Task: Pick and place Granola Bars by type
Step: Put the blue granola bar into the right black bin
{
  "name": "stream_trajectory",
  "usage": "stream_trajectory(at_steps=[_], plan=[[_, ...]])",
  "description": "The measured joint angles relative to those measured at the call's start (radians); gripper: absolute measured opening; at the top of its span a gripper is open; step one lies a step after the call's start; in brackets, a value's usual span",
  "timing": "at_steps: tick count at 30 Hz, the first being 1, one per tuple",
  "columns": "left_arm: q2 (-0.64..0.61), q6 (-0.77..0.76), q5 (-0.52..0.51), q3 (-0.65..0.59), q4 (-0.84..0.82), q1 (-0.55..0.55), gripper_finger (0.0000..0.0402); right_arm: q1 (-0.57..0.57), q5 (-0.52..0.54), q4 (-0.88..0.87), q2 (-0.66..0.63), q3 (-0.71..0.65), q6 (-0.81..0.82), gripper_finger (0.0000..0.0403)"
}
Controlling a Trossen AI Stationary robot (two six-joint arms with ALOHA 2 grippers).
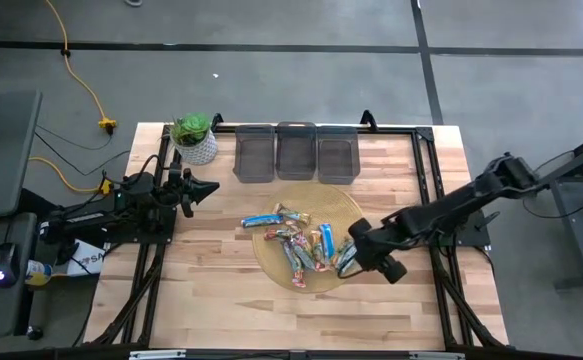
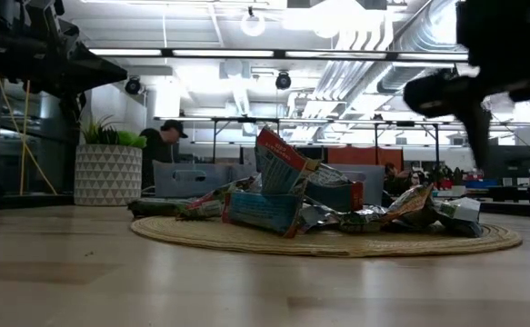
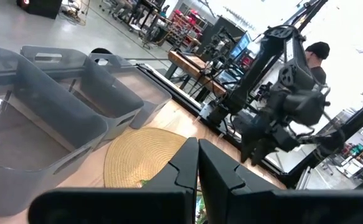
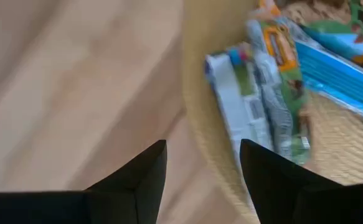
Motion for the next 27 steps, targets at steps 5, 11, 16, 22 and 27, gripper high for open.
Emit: stream_trajectory(at_steps=[5,11,16,22,27], plan=[[0.0,0.0,0.0,0.0,0.0,0.0,0.001,0.0,0.074,0.038,0.076,0.011,-0.062,0.0188],[0.0,0.0,0.0,0.0,-0.008,0.0,0.001,0.0,0.142,0.086,0.136,0.011,-0.089,0.0188],[0.0,0.0,0.0,0.0,-0.023,0.0,0.001,-0.005,0.15,0.14,0.166,0.011,-0.084,0.0188],[0.0,0.0,0.0,0.0,-0.023,0.0,0.001,-0.005,0.142,0.138,0.173,0.011,-0.033,0.0188],[0.0,0.0,0.001,0.0,-0.023,0.0,0.001,-0.005,0.135,0.137,0.173,0.011,0.017,0.0188]])
